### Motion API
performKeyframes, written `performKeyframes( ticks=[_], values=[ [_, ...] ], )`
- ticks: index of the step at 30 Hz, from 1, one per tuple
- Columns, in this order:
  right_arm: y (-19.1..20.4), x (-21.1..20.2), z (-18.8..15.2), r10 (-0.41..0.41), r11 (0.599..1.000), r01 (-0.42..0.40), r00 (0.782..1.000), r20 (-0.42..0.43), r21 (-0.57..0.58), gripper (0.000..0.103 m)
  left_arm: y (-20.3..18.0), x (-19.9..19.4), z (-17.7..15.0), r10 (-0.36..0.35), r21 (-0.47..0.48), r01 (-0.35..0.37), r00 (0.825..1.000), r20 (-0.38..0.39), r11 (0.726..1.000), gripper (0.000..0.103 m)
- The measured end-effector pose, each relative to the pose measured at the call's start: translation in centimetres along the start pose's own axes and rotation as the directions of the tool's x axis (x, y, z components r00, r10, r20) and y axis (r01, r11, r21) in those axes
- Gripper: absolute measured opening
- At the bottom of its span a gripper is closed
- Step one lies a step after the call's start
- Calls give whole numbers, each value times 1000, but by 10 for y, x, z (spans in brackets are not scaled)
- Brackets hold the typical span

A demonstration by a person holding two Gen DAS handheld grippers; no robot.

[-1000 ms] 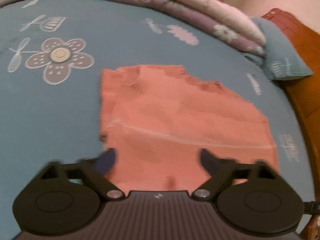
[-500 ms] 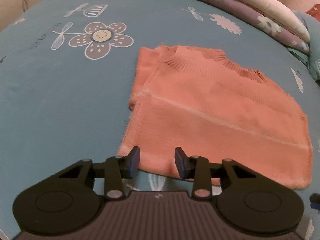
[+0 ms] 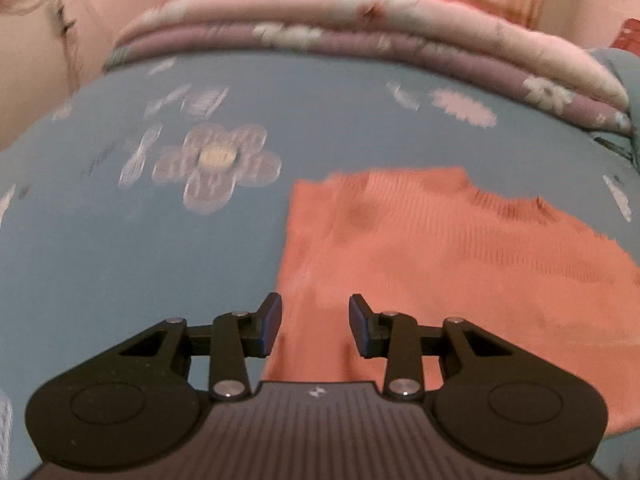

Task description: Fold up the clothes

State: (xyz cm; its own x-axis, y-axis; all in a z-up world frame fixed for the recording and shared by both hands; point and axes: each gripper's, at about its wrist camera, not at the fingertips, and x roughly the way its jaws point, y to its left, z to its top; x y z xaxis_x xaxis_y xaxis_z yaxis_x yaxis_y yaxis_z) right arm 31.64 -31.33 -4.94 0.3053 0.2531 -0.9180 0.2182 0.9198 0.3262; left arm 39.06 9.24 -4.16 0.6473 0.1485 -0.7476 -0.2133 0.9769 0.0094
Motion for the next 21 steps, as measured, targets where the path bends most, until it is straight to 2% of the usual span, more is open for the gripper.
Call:
performKeyframes(
  ticks=[2, 5, 6, 11, 13, 17, 21],
  values=[
    [11, 0, -1, 5, 999, -5, 1000, -4, -31, 66, -6, 9, 18, -31, 86, 28, 999, 29, 996, 35],
    [23, -3, -2, 15, 997, -15, 1000, -1, -72, 67, -17, 32, 45, -88, 224, 78, 996, 34, 971, 34],
    [27, -4, -2, 19, 996, -18, 1000, 2, -85, 68, -20, 42, 53, -105, 267, 94, 994, 29, 959, 29],
    [35, -6, -3, -1, 995, 3, 1000, 17, -96, 70, -33, 86, 70, -184, 419, 194, 981, -65, 887, 23],
    [35, -8, -3, -13, 996, 16, 1000, 27, -90, 70, -34, 100, 71, -180, 432, 208, 978, -105, 877, 23],
    [33, -10, 0, -36, 998, 38, 998, 43, -59, 70, -31, 115, 75, -187, 404, 241, 968, -168, 882, 23],
    [30, -5, 3, -48, 999, 48, 998, 43, -17, 70, -22, 126, 79, -264, 312, 338, 930, -256, 888, 21]
  ],
)
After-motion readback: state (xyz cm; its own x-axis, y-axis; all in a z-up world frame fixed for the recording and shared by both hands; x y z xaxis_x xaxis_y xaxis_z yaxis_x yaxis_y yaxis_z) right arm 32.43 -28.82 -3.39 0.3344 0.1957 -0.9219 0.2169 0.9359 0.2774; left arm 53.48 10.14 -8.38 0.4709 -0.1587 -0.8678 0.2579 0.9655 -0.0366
